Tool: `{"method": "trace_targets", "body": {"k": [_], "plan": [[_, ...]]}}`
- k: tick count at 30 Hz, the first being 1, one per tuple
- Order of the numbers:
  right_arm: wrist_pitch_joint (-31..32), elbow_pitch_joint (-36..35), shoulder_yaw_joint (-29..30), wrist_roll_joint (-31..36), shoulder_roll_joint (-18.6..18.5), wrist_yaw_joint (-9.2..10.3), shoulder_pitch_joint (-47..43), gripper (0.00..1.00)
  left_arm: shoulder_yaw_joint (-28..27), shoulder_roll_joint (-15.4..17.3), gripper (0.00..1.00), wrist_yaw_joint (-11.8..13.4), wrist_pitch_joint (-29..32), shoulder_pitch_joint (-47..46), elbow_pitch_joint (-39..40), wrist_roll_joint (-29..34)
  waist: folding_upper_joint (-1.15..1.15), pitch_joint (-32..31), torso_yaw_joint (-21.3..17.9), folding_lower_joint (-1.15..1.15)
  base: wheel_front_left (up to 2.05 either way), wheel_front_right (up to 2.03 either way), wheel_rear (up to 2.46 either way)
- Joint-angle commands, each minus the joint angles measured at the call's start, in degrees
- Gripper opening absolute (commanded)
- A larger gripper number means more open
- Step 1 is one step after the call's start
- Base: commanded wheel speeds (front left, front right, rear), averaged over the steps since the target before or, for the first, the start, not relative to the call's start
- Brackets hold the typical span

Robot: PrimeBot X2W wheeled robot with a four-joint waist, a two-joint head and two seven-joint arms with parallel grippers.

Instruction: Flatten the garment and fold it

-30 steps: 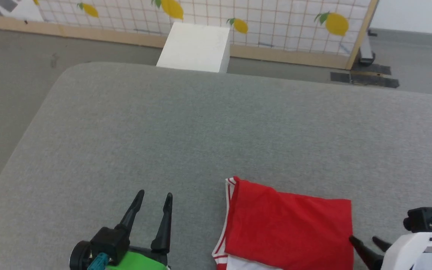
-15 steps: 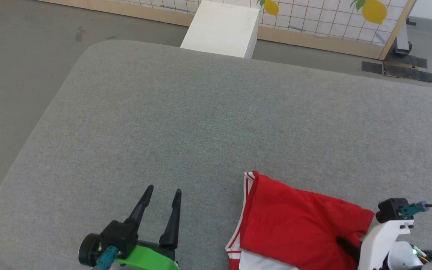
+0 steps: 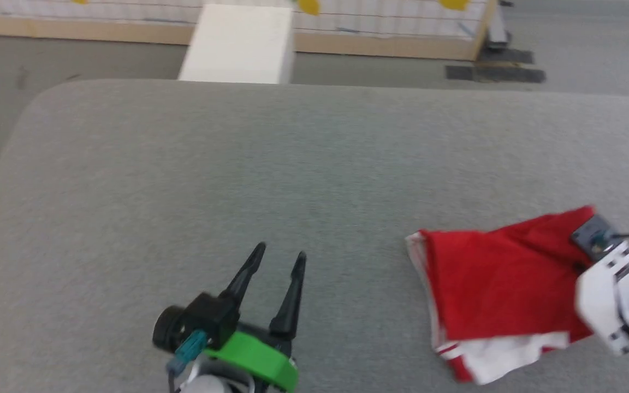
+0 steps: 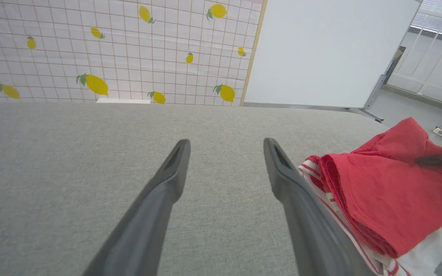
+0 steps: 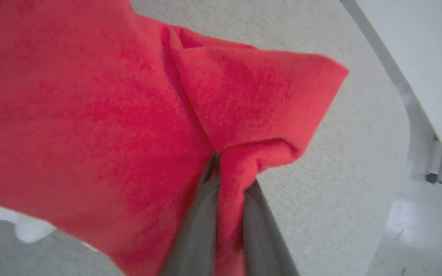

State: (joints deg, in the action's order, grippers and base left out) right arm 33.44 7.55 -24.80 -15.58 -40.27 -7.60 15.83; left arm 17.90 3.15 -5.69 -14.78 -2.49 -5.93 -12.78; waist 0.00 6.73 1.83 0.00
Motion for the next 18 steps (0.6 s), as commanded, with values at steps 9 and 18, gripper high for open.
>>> {"method": "trace_targets", "body": {"k": [9, 18], "plan": [[-6.3, 6.6, -8.5, -0.6, -16.9, 0.11, 12.1, 0.00, 2.8, -0.3, 1.00, 0.1, -0.2, -10.7, -1.9, 1.7, 0.00, 12.7, -15.8, 0.00, 0.00, 0.00, 0.00], [-18.5, 23.9, -3.9, 0.3, -19.1, 0.11, 18.0, 0.00, 3.4, -0.3, 1.00, -1.0, -0.2, -16.8, -2.5, 4.3, 0.00, 20.7, -14.3, 0.00, 0.00, 0.00, 0.00]]}}
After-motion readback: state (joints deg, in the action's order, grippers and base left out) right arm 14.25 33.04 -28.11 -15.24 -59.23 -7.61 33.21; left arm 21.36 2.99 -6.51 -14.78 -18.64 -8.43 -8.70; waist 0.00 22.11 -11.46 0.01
